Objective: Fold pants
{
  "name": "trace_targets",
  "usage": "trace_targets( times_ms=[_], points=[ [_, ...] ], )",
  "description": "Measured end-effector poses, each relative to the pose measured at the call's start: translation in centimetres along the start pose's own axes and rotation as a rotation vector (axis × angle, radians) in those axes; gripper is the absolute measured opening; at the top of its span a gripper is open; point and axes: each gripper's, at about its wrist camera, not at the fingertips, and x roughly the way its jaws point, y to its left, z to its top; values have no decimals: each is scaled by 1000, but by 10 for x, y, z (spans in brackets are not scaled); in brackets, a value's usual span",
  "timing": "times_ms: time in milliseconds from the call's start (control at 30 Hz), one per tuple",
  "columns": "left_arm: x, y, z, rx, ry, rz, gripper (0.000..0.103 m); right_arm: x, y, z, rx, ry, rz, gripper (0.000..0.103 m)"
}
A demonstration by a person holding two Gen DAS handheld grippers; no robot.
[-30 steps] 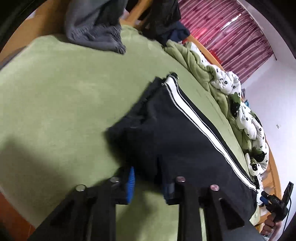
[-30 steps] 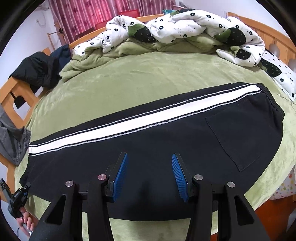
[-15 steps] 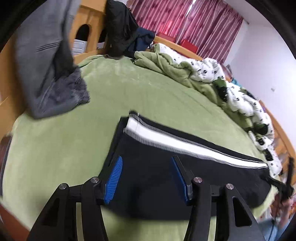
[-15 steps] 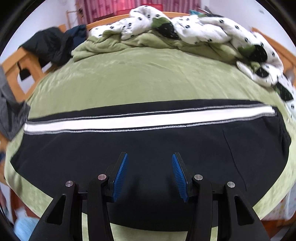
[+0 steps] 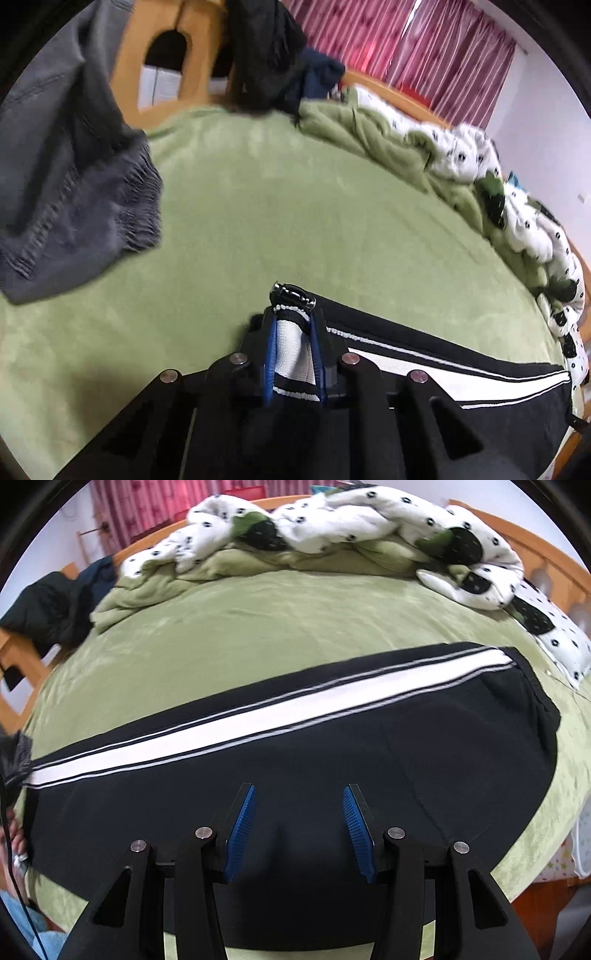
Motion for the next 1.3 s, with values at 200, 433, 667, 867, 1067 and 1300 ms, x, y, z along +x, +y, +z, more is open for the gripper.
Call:
trace_targets(
  times_ms=[200, 433, 667, 867, 1067, 1300],
  points=[
    [23, 9, -14, -27, 78, 63, 18, 11, -5, 9, -7, 12, 5, 49],
    [22, -1, -15, 32, 97, 154, 34, 25, -24, 47, -253, -86, 28, 58],
    [25, 10, -9, -34, 116, 106, 39, 77, -61, 94, -467, -195, 105, 72],
    [21, -2, -16, 38, 90, 145, 36, 151, -68, 124, -574, 10, 235, 65],
    [15, -10, -21, 101, 77, 165, 29, 139, -77, 120, -667, -2, 280, 4],
    [11, -5, -13, 50, 15, 182, 24, 139, -72, 133, -597, -111, 258, 3]
  ],
)
